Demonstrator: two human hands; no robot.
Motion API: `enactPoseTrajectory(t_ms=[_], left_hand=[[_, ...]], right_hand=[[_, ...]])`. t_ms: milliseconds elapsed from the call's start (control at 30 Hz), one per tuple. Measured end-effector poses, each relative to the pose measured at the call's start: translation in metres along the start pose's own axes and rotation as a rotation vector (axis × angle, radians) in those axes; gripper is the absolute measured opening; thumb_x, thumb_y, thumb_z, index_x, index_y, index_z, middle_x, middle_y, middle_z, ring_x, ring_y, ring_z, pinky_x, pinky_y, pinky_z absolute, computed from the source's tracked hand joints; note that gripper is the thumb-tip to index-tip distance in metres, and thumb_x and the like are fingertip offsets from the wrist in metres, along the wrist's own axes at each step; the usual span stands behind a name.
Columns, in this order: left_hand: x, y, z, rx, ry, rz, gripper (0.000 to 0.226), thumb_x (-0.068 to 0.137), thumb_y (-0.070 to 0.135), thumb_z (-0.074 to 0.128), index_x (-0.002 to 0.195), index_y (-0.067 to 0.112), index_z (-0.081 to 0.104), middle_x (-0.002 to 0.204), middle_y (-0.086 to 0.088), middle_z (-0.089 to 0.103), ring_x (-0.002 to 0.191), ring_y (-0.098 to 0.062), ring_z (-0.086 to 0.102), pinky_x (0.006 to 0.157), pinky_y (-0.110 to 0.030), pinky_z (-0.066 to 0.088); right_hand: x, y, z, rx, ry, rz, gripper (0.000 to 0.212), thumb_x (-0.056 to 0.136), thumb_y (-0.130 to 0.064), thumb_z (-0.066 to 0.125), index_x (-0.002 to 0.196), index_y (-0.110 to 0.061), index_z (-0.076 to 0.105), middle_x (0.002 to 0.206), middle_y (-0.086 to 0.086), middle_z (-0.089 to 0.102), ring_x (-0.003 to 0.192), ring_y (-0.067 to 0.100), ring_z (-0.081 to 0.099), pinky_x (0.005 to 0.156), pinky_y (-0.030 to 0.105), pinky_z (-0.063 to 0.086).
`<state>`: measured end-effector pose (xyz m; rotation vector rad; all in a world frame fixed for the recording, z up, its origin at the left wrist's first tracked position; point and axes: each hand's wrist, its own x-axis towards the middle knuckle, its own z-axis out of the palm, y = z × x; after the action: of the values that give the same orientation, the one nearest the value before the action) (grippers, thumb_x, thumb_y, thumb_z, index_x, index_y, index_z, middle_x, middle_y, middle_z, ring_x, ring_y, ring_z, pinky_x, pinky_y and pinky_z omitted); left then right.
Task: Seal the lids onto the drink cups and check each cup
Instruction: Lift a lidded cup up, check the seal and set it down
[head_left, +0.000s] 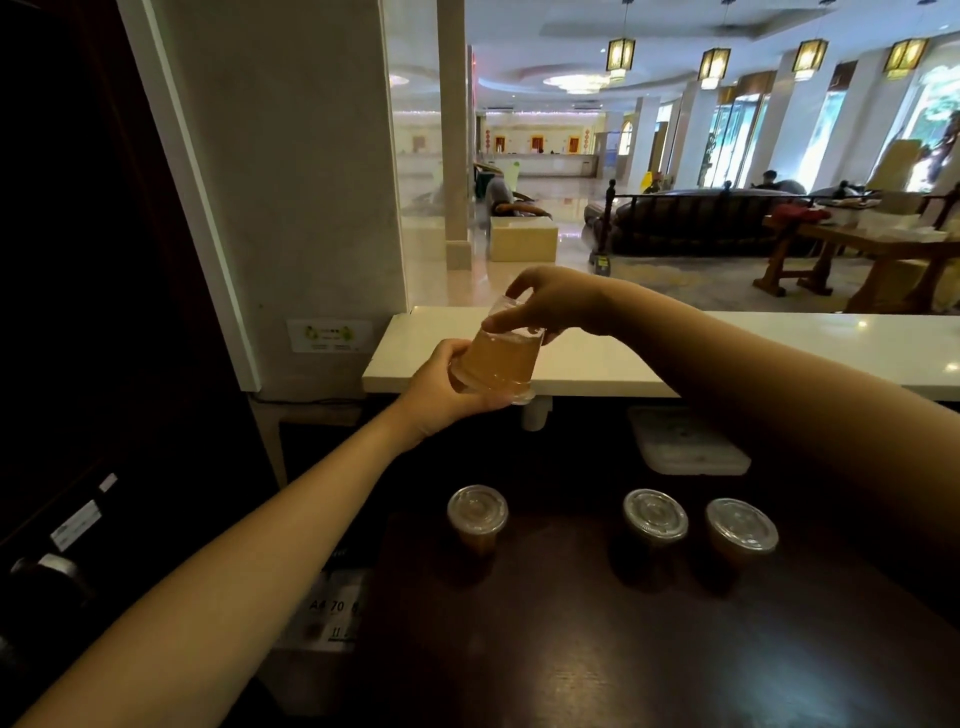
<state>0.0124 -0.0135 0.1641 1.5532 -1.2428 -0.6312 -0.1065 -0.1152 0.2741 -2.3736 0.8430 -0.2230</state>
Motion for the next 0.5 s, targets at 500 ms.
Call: enactPoseTrajectory(t_ms=[500], left_hand=[[0.029, -0.026, 0.036, -0.033, 0.118, -0.032, 0.085, 0.072, 0.031, 0.077, 0.134, 0.020, 0.021, 0.130, 0.000, 0.038, 0.117, -0.021, 0.044, 0.085, -0.027, 0.041]], right_hand=[[0.021, 0.011, 0.015, -0.107, 0.094, -0.034, 0.063, 0.080, -0.025, 0.072, 0.133, -0.003, 0.046, 0.137, 0.014, 0.049, 0.123, 0.029, 0.048, 0.095, 0.033, 0.043]])
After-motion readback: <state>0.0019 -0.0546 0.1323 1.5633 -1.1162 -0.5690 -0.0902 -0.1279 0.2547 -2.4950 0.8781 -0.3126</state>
